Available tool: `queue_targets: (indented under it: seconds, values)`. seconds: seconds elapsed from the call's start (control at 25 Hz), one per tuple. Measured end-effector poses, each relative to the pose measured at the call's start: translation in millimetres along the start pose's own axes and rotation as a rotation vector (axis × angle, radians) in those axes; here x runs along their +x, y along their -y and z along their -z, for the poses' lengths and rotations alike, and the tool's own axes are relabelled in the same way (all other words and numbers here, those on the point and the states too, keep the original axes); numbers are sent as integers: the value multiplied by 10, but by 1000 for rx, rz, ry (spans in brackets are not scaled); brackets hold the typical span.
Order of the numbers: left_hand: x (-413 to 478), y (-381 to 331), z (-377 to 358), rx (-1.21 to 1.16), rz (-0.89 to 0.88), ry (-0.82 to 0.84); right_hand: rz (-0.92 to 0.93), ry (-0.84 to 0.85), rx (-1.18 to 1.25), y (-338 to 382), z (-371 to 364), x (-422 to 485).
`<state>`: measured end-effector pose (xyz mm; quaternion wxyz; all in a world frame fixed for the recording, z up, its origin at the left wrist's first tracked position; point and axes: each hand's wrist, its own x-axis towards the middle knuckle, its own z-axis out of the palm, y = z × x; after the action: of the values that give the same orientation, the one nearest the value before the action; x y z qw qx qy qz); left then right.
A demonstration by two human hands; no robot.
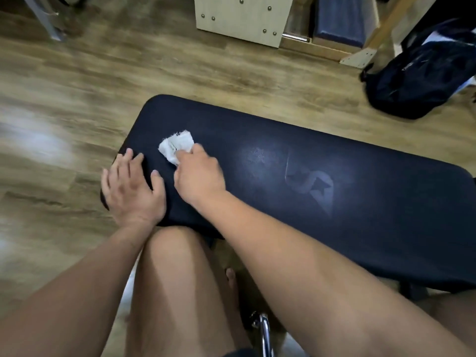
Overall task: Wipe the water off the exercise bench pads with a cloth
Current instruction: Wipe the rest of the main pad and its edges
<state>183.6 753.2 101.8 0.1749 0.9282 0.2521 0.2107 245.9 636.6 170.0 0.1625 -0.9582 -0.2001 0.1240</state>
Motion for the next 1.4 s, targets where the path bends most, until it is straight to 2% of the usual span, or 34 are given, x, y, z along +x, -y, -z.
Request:
queue_targets:
  seconds: [0.08,0.16,0.32,0.4,0.44,0.56,0.72,0.84,0.92,1.08,1.16,1.2,1.24,1.32,1.4]
  values:
    - [-1,6,7,-10,3,1,96,-18,-89,-272,52,-13]
    - [2,10,5,-8,11,-1,11,-162,-216,-987,207,-158]
    - [24,37,-45,5,2,-13,-557,-347,-225,-2664,838,-883]
    - [19,29,-43,7,6,-1,-757,-386,-185,-2991,1050,-1080]
    - [12,24,-35,11,5,2,-772,-397,-190,-2952,1036,-1069]
    - [24,-15,-2,19,-5,36,-611,-390,-192,-2205,620,-964]
    - [18,-44,92,83,-41,150,-160,-219,-167,-869,-30,-1117]
    - [79,-58,168,162,-60,289,17,-130,-95,-1149,118,-1427]
    - [127,-77,209,196,-45,376,-82,-185,-123,-1713,262,-1778]
    - [-8,-239,293,204,24,451,-632,-280,-165,-3092,797,-2581]
    - [-121,-385,348,221,98,513,-890,-335,-85,-3348,997,-2729]
    - [-143,-475,371,219,143,564,-938,-357,-101,-3217,976,-2688]
    - [-138,-565,395,209,184,613,-901,-372,-132,-2970,877,-2581]
    - [-98,-750,466,192,175,690,-636,-330,-140,-2301,555,-2233]
    - [-140,-986,572,172,75,740,-319,-166,-148,-1504,299,-1912]
